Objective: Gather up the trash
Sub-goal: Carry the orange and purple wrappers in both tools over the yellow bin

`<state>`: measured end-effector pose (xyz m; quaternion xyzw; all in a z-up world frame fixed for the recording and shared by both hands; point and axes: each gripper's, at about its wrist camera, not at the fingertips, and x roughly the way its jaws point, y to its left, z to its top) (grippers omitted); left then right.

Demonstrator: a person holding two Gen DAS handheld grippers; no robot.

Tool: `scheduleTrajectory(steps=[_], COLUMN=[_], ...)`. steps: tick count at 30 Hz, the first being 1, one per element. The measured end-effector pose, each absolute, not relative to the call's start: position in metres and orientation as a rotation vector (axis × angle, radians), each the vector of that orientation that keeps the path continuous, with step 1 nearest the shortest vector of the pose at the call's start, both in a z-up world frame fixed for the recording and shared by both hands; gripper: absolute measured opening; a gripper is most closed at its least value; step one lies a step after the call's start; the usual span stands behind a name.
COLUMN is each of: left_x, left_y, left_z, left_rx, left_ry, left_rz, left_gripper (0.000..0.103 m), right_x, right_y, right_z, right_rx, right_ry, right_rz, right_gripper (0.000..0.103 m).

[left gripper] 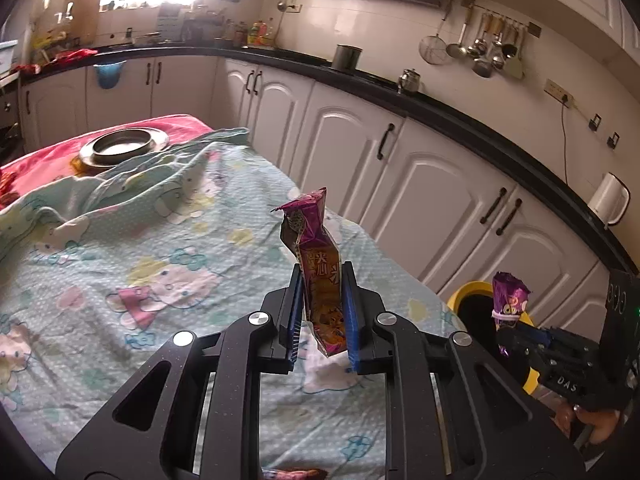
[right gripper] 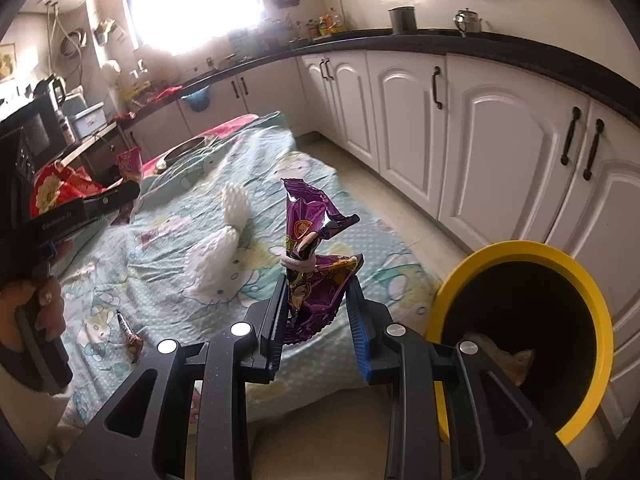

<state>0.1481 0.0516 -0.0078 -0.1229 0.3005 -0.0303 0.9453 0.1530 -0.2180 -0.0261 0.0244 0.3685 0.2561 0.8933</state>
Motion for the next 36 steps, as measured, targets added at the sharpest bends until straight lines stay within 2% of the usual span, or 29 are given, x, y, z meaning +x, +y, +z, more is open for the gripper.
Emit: scheduleTrajectory(steps=[36], left_x=[0.163], left_y=[-0.091], left_z=[-0.009], left_rx=[-0.094], left_ry=[0.624], left_rz=[-0.337], left_gripper=[0.012], right_x=[0.147], right_y=[-0.347], right_z=[-0.042], right_rx=[0.238], right_ry=[0.751], right_rz=[0.276], right_gripper=[0.027])
